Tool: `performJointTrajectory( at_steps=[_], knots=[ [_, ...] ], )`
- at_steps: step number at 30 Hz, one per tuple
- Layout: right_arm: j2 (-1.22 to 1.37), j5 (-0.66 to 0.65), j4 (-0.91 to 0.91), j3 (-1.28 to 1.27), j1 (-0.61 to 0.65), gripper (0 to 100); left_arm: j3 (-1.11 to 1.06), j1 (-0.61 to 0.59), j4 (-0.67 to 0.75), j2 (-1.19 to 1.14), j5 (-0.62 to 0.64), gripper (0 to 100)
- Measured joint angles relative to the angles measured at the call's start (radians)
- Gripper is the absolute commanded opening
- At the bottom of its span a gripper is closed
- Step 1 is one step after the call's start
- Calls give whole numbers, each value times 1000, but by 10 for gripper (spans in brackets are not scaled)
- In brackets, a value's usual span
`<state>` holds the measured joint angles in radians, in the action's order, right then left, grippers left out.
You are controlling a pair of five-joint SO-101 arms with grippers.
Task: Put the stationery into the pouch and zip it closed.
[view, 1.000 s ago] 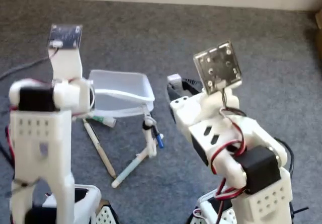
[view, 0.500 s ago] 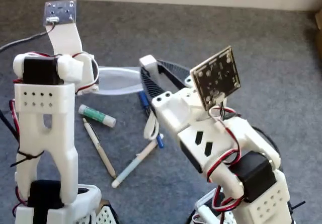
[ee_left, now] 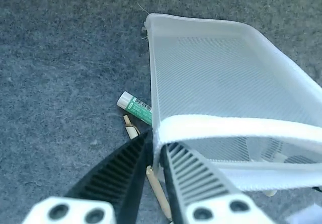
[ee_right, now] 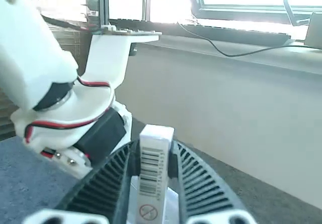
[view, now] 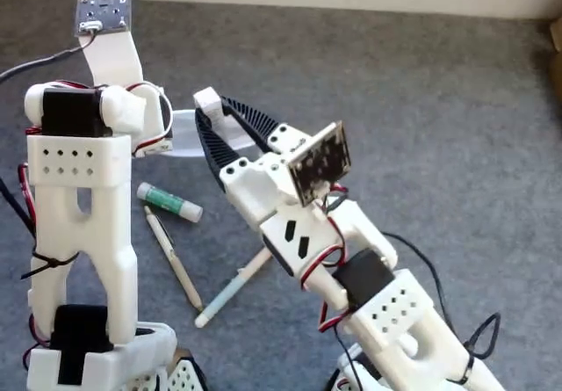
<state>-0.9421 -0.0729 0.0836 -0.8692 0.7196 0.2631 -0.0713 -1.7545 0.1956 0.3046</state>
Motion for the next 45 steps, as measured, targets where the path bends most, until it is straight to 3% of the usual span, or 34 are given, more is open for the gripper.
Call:
performJointTrajectory(
  at_steps=[8,14,38,42,45],
  knots=[
    [2,0,-293,-198,2,5,0,0,0,0,0,7],
    [2,0,-404,-279,2,5,0,0,0,0,0,7],
    [259,3,-638,-287,-26,6,-3,5,0,-2,0,7],
    [259,-86,-638,-287,-26,9,-3,5,0,-3,0,7],
    [261,-120,-638,-298,-26,72,-3,5,0,-3,0,7]
  ],
)
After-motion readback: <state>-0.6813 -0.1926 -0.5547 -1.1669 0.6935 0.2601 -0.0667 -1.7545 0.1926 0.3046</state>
